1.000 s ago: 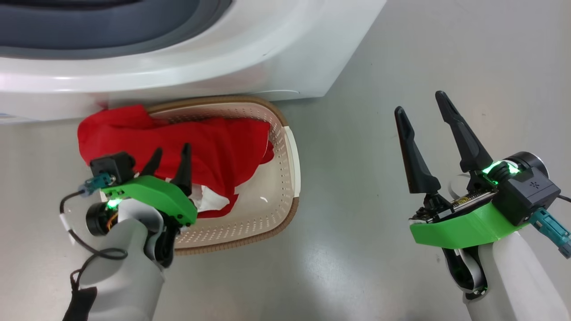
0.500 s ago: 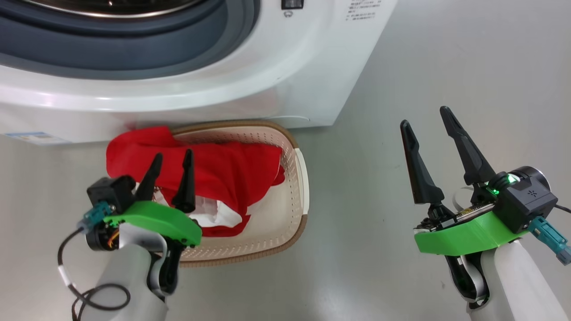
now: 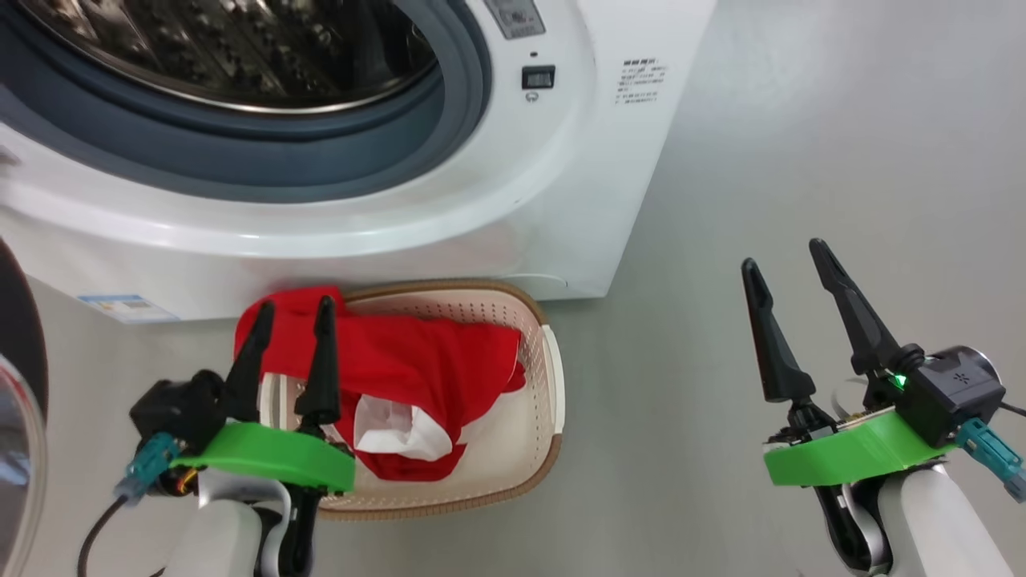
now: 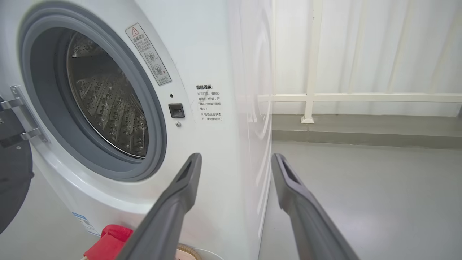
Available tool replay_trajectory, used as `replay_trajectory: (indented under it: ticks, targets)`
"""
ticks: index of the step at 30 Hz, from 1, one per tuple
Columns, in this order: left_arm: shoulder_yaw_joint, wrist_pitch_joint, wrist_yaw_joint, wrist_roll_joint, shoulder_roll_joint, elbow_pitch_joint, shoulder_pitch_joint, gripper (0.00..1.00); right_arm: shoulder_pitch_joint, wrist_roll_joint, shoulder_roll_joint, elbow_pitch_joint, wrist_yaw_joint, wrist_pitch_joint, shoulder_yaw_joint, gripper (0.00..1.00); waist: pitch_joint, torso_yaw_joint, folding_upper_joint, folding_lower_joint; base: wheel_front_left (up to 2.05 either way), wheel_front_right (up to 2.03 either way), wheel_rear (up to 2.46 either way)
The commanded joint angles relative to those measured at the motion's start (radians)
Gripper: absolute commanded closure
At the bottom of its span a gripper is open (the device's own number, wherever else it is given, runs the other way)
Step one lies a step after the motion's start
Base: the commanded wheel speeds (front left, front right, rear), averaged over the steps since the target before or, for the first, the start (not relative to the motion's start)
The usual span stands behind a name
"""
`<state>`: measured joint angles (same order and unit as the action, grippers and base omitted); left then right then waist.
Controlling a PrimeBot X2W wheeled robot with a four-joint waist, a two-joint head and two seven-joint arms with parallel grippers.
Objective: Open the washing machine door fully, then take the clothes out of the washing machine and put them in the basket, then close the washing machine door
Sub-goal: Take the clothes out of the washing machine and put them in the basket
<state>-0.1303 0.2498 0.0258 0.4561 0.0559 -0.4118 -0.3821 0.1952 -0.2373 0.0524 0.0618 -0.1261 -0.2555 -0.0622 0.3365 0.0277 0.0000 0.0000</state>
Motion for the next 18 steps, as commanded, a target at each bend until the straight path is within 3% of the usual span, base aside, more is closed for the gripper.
replay_trajectory:
  ticks: [1,8,18]
  targets:
    - [0.038,0.012,-0.004,-0.014,0.029,0.045,0.025,0.00,-0.014,0.010,-0.002,-0.019,-0.005,-0.006,-0.011,0.00,-0.044,0.006,0.0000,0.0000,0.00,0.00,0.00]
    - [0.060,0.012,0.000,-0.067,0.051,0.176,0.128,0.00,-0.059,0.011,-0.002,-0.006,-0.005,-0.006,0.018,0.00,-0.126,0.005,0.0000,0.0000,0.00,0.00,0.00]
    - [0.086,0.012,-0.037,-0.142,0.095,0.272,0.255,0.00,-0.145,0.013,-0.002,-0.005,-0.005,-0.006,0.060,0.00,-0.235,0.012,0.0000,0.0000,0.00,0.00,0.00]
